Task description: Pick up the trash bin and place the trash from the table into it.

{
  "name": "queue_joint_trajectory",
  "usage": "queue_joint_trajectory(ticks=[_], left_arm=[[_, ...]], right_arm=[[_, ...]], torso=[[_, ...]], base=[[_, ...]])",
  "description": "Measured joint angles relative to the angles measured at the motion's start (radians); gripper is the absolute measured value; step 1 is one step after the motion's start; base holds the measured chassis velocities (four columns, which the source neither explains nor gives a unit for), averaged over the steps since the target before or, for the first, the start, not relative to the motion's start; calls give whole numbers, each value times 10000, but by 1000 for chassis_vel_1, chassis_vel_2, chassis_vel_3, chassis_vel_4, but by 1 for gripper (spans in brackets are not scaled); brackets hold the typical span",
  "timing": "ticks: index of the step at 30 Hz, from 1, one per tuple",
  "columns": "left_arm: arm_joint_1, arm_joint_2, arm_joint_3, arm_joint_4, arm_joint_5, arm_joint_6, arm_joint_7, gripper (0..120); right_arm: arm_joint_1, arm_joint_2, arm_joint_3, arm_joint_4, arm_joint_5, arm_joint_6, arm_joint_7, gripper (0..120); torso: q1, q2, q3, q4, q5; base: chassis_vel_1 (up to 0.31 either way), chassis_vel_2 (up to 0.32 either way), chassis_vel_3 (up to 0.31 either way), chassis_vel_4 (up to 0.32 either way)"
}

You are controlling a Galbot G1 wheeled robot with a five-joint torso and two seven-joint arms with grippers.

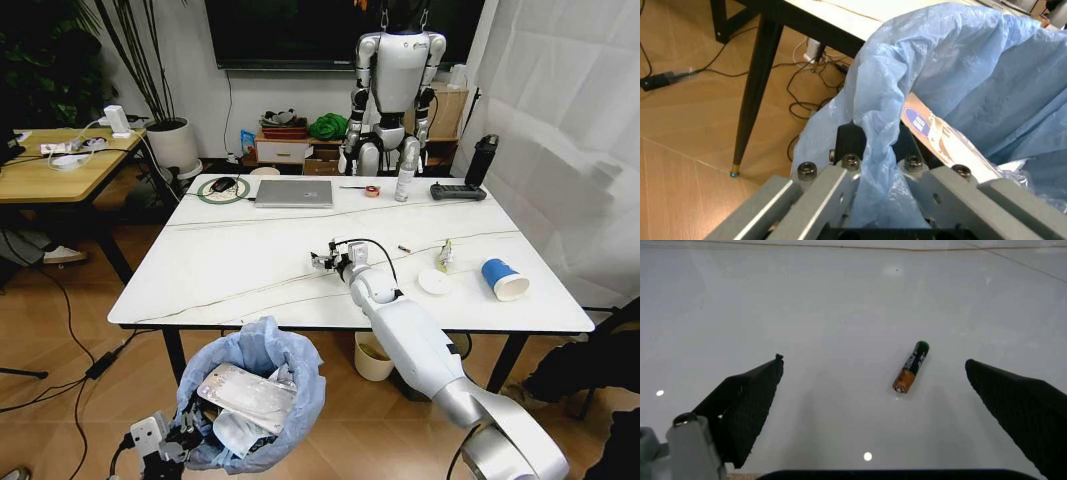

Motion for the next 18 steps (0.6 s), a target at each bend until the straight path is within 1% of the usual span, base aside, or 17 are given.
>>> queue_joint_trajectory(ticks=[2,3,5,6,10,12,13,15,18], left_arm=[[9,0,-1,-2,0,-10,1,0],[19,3,-3,-10,0,-25,5,0],[24,10,-5,-14,0,-32,8,0],[24,10,-5,-14,0,-32,8,0],[13,15,12,-15,-3,-39,12,0],[4,19,18,-14,-5,-39,13,0],[4,19,18,-14,-5,-39,13,0],[-5,29,22,-15,-11,-40,13,0],[-16,49,22,-14,-23,-40,13,0]], right_arm=[[12,35,23,-104,-69,65,-36,97],[26,44,37,-198,-155,120,-50,90],[41,42,51,-301,-232,191,-51,83],[41,42,51,-301,-232,191,-51,83],[52,-29,96,-397,-261,233,-52,64],[32,-76,103,-397,-261,242,-52,57],[32,-76,103,-397,-261,242,-52,57],[13,-132,105,-389,-261,253,-52,51],[-16,-202,105,-339,-263,262,-52,36]], torso=[[0,0,0,0,0],[0,0,0,0,1],[0,0,0,-1,1],[0,0,0,-1,1],[0,0,0,0,2],[0,0,0,-1,1],[0,0,0,-1,1],[0,0,0,-1,2],[0,0,0,-1,2]], base=[[0,0,0,0],[0,0,0,0],[0,0,0,0],[0,0,0,0],[0,0,0,0],[0,0,0,0],[0,0,0,0],[0,0,0,0],[0,0,0,0]])
